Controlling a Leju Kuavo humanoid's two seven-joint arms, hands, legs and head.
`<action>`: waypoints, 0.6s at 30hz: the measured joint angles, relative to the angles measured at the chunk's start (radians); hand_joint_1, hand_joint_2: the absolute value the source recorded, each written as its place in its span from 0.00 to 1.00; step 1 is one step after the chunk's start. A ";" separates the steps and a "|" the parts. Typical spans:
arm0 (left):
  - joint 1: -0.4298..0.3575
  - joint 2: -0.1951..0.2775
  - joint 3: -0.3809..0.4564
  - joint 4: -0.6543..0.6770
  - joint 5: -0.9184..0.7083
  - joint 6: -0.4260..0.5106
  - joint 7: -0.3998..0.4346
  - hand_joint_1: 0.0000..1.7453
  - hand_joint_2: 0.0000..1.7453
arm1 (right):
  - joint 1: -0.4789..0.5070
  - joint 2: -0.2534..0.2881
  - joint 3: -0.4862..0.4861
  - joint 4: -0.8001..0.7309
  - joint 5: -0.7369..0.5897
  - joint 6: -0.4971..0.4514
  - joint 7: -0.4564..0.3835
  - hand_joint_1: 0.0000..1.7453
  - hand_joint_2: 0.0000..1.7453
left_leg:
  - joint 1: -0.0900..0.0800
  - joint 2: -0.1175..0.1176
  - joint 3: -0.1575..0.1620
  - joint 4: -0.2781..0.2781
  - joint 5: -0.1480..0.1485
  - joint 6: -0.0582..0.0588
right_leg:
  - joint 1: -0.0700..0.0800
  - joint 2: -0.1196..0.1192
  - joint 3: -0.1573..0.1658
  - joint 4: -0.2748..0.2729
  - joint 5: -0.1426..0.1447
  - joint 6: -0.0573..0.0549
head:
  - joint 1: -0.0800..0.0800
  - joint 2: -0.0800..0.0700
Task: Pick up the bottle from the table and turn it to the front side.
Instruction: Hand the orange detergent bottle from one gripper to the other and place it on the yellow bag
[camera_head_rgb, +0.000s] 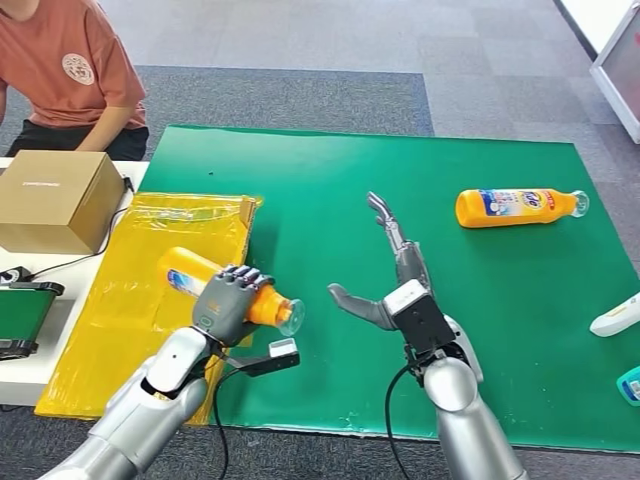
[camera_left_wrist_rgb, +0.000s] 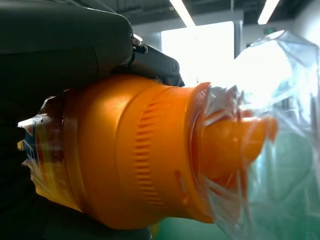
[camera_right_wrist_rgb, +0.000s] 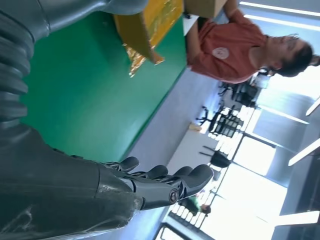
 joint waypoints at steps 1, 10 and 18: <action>-0.010 -0.010 -0.004 0.053 -0.008 0.003 -0.003 1.00 1.00 | -0.004 0.001 0.008 -0.006 -0.008 -0.001 -0.002 0.00 1.00 | 0.000 0.000 0.000 0.000 0.000 0.000 | 0.000 0.000 0.000 0.000 0.000 0.000 | 0.000 0.000; -0.095 -0.075 -0.021 0.314 -0.008 0.046 -0.009 0.00 1.00 | -0.013 0.002 0.047 -0.034 -0.038 -0.011 -0.017 0.00 1.00 | 0.000 0.000 0.001 0.000 0.000 0.000 | 0.000 -0.001 0.002 0.000 0.000 0.000 | 0.000 0.000; -0.100 -0.094 -0.016 0.355 0.045 0.071 -0.038 0.00 1.00 | -0.013 0.002 0.068 -0.042 -0.042 -0.013 -0.016 0.00 1.00 | 0.000 0.000 0.002 0.000 0.002 0.001 | 0.000 0.000 0.002 0.001 0.001 0.001 | 0.000 0.000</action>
